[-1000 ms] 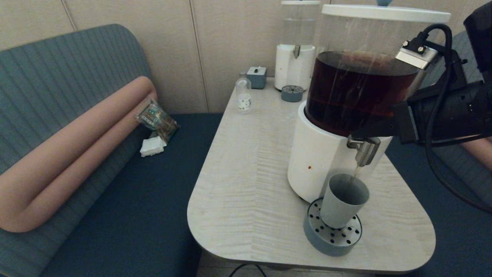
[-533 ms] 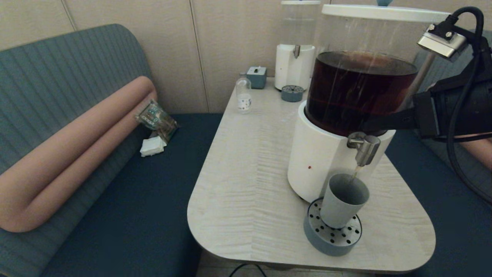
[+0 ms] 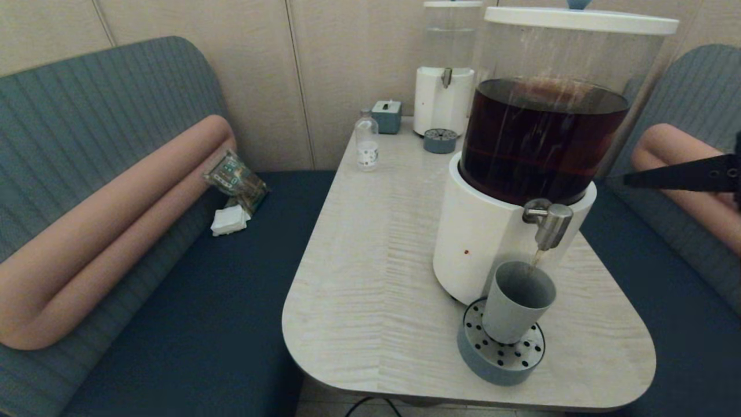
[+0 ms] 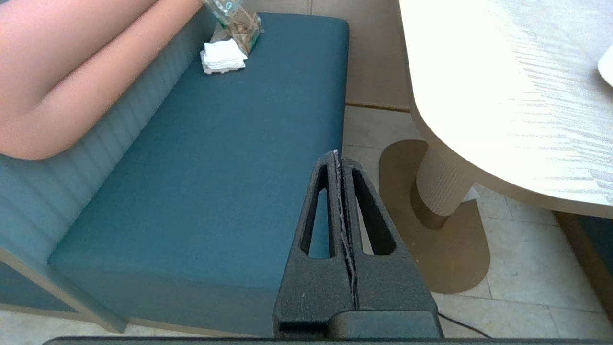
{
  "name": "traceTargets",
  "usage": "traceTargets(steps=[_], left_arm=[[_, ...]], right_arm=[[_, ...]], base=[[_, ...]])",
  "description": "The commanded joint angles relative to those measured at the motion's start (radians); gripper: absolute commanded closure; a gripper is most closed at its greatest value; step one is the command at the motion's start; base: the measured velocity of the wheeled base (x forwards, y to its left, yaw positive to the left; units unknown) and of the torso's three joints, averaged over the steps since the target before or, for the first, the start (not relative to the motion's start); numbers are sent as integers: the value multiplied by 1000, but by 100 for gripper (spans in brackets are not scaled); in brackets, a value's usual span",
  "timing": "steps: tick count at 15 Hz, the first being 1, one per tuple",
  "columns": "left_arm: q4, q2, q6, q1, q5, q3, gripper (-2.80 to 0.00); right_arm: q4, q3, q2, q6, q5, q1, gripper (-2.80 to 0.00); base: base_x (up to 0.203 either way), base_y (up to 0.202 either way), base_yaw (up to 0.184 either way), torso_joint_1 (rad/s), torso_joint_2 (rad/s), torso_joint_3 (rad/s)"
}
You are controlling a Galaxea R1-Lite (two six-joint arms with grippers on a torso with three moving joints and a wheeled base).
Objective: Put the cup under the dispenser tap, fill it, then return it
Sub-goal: Turn off the faucet
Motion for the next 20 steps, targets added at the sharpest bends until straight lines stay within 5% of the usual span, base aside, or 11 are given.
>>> traceTargets(steps=[1,4,6,20], left_arm=[[0,2,0,1,0,2,0],[0,2,0,1,0,2,0],[0,2,0,-1,0,2,0],[0,2,0,1,0,2,0]], right_arm=[[-1,36,-104,-1,2,-118,0],[-4,72,-219,1,-2,-293,0],[-5,116,-298,2,-21,-335,0],[-101,502,-900,-61,-123,-333,0]], base=[[0,0,0,0,0,0],[0,0,0,0,0,0],[0,0,0,0,0,0],[0,0,0,0,0,0]])
